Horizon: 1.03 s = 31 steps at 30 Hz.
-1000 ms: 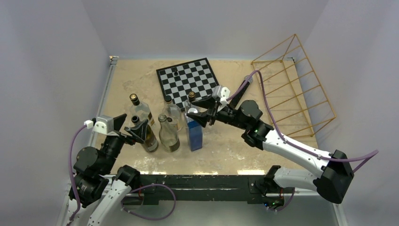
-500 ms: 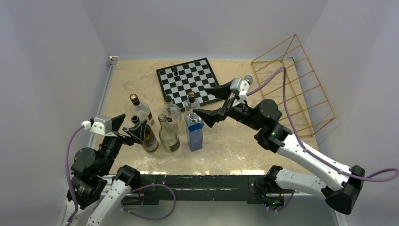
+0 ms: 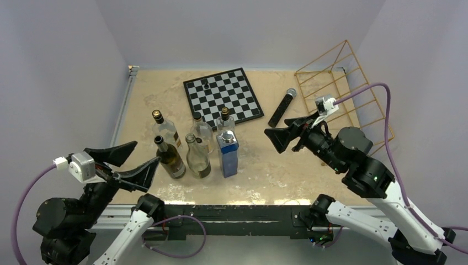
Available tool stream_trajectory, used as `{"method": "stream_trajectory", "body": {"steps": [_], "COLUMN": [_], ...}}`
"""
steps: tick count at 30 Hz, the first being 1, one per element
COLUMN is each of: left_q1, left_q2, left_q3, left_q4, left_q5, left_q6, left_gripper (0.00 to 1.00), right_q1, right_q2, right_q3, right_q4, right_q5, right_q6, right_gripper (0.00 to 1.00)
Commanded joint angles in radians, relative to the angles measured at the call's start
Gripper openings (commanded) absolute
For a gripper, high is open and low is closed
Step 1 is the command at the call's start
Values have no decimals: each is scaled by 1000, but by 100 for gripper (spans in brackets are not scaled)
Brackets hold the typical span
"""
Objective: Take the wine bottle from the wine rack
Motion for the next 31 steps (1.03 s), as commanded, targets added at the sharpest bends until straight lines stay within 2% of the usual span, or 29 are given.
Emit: {"method": "stream_trajectory", "body": {"steps": [1, 6, 11, 22, 31], "left_q1": [1, 1, 1, 1, 1], "left_q2": [37, 7, -45, -56, -59], "left_q3": [24, -5, -53, -52, -49], "left_q4": [-139, -220, -228, -245, -233], "left_q5": [147, 150, 99, 36, 39], "left_q6": [-82, -129, -162, -133, -124], "left_gripper": [99, 99, 99, 99, 99], "right_q1": [2, 2, 2, 2, 2], "right_q2": [-10, -44, -88, -111, -110], "right_q3": [79, 51, -6, -41, -46], "right_q4": [-330, -374, -355, -335, -312], "right_q5": [173, 189, 135, 100, 65], "right_q6": [136, 118, 130, 133, 136], "right_gripper": [99, 99, 99, 99, 99]}}
